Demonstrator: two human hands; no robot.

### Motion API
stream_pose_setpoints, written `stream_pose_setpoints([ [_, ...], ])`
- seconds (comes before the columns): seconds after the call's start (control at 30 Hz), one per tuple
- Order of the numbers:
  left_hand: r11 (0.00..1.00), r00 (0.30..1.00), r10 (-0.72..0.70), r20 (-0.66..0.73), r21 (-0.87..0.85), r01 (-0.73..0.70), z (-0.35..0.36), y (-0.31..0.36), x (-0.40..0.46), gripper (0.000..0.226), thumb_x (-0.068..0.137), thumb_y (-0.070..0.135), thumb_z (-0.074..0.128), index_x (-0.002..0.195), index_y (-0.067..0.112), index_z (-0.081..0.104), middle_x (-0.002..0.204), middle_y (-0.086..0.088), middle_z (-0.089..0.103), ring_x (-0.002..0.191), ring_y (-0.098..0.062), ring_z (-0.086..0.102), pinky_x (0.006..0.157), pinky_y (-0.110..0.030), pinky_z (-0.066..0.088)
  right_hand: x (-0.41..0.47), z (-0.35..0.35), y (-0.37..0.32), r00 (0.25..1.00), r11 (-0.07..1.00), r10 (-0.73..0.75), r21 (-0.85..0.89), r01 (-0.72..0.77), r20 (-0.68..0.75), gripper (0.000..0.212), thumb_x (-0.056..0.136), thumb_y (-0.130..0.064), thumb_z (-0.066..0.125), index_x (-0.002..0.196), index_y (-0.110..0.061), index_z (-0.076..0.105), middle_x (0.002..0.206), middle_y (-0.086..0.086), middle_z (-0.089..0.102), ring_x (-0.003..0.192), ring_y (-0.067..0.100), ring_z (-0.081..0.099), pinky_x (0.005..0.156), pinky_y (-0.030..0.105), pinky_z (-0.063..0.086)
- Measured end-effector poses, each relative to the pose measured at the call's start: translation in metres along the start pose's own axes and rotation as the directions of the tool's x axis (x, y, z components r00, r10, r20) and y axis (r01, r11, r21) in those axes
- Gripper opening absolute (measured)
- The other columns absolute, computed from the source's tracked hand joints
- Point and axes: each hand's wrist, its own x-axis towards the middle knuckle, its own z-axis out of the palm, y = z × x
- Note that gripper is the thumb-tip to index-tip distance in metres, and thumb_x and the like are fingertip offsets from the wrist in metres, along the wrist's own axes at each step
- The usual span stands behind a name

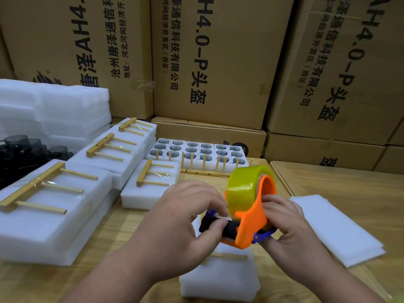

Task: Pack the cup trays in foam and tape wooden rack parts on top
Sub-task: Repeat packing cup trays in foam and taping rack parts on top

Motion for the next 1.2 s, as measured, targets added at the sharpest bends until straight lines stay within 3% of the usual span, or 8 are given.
stream_pose_setpoints([
  [0.2,0.998,1.0,0.021,-0.011,0.051,-0.02,0.0,-0.002,0.001,0.009,0.091,0.034,0.063,0.086,0.029,0.068,0.086,0.016,0.066,0.092,-0.008,0.063,0.083,-0.039,0.048,-0.002,0.004,0.005,0.999,0.999,-0.028,-0.019,0.028,-0.017,0.03,0.079,-0.039,0.073,0.109,-0.038,0.072,0.115,-0.049,0.054,0.127,-0.019,0.038,0.102,0.032,0.03],
  [0.43,0.965,0.974,0.181,-0.135,0.215,-0.15,0.008,-0.004,0.0,0.014,0.094,0.019,0.063,0.084,0.014,0.071,0.084,0.009,0.066,0.084,-0.019,0.061,0.072,-0.042,0.046,0.005,0.007,0.009,0.998,0.999,-0.053,0.001,0.053,-0.015,0.026,0.082,-0.052,0.06,0.103,-0.04,0.069,0.116,-0.035,0.059,0.121,-0.011,0.046,0.103,0.028,0.026],
  [0.63,0.936,0.963,0.244,-0.114,0.286,-0.203,0.008,-0.001,0.001,0.016,0.095,0.013,0.062,0.082,0.011,0.071,0.08,0.004,0.065,0.081,-0.023,0.059,0.07,-0.042,0.044,0.012,0.009,0.018,0.999,0.996,-0.05,-0.068,0.05,0.001,0.019,0.082,-0.047,0.059,0.098,-0.039,0.066,0.104,-0.033,0.059,0.112,0.0,0.053,0.1,0.031,0.025],
  [0.8,0.928,0.965,0.24,-0.102,0.316,-0.197,0.003,-0.002,0.002,0.018,0.095,0.014,0.062,0.081,0.011,0.073,0.08,0.004,0.066,0.081,-0.024,0.061,0.07,-0.045,0.046,0.02,0.012,0.023,0.997,0.992,-0.074,-0.096,0.076,0.023,0.013,0.082,-0.043,0.057,0.093,-0.038,0.063,0.099,-0.029,0.058,0.108,0.002,0.053,0.101,0.024,0.022],
  [0.93,0.932,0.951,0.254,-0.178,0.308,-0.192,-0.008,0.0,0.004,0.011,0.091,0.01,0.069,0.081,0.008,0.074,0.079,0.001,0.068,0.078,-0.027,0.063,0.07,-0.046,0.048,0.031,0.005,0.036,0.998,0.988,-0.067,-0.141,0.069,0.018,0.012,0.081,-0.045,0.057,0.09,-0.036,0.061,0.095,-0.024,0.06,0.104,0.002,0.052,0.097,0.023,0.022],
  [1.0,0.929,0.937,0.267,-0.224,0.318,-0.188,-0.02,0.002,0.007,0.012,0.091,0.011,0.07,0.08,0.008,0.074,0.078,0.001,0.068,0.077,-0.028,0.064,0.072,-0.046,0.049,0.032,-0.002,0.047,0.999,0.984,-0.028,-0.177,0.031,0.022,0.013,0.082,-0.046,0.065,0.089,-0.036,0.062,0.094,-0.025,0.061,0.102,0.003,0.051,0.088,0.03,0.024],
  [1.1,0.951,0.938,0.205,-0.28,0.285,-0.123,-0.041,0.0,0.007,0.009,0.09,0.015,0.071,0.081,0.012,0.072,0.079,0.007,0.067,0.079,-0.019,0.062,0.078,-0.038,0.048,0.035,-0.019,0.065,0.996,0.972,0.039,-0.233,-0.018,0.086,0.016,0.083,-0.043,0.076,0.086,-0.034,0.064,0.092,-0.022,0.063,0.102,0.007,0.055,0.085,0.035,0.024],
  [1.2,0.98,0.924,-0.12,-0.362,0.108,0.17,-0.054,-0.011,0.002,0.008,0.085,0.027,0.076,0.08,0.03,0.071,0.08,0.017,0.07,0.083,0.001,0.064,0.074,-0.007,0.042,0.048,-0.046,0.069,0.974,0.969,0.055,-0.248,0.002,0.222,0.018,0.083,-0.05,0.077,0.089,-0.039,0.064,0.092,-0.023,0.064,0.104,0.001,0.055,0.092,0.038,0.025],
])
